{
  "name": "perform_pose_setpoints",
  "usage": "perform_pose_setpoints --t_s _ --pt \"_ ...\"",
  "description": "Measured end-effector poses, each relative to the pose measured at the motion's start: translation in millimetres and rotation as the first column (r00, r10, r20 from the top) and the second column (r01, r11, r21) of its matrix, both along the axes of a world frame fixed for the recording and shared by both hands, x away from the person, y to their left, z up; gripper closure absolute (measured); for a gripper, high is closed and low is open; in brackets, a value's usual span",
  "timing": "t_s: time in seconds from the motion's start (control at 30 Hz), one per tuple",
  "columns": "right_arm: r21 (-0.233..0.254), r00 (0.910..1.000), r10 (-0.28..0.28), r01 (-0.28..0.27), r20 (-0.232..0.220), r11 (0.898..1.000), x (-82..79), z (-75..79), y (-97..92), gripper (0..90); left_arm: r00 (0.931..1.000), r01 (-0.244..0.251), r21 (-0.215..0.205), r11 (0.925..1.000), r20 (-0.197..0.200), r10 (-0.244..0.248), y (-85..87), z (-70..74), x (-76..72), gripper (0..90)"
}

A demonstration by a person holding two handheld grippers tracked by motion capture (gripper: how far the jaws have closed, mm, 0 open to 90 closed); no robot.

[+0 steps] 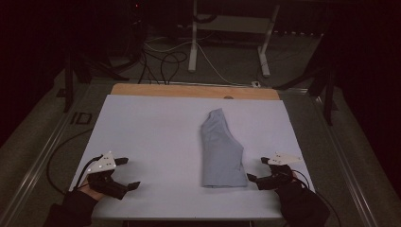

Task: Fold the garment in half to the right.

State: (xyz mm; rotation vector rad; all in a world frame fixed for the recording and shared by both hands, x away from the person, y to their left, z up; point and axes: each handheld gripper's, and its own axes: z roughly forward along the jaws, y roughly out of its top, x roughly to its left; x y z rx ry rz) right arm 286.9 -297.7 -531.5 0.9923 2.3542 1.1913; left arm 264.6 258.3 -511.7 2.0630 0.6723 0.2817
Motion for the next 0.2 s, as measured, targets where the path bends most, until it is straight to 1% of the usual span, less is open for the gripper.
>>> perform_pose_setpoints --t_s 0.07,0.1,0.2 --pt "0.003 1.0000 -0.002 0.002 -0.008 1.000 0.3 -0.8 0.5 8.5 1.0000 0.002 0.003 1.0000 -0.001 -0.002 -0.4 -0.4 -0.1 0.4" --pt "0.000 1.0000 -0.002 0.002 -0.008 1.000 0.2 -0.8 0.6 8.5 1.0000 0.004 0.004 1.0000 -0.001 -0.004 -0.7 -0.5 -0.2 0.4" --pt "0.010 0.9999 -0.009 0.009 -0.005 1.000 0.3 -0.1 -0.5 8.5 1.0000 0.004 0.004 1.0000 -0.001 -0.004 -1.0 0.0 -0.4 0.5"
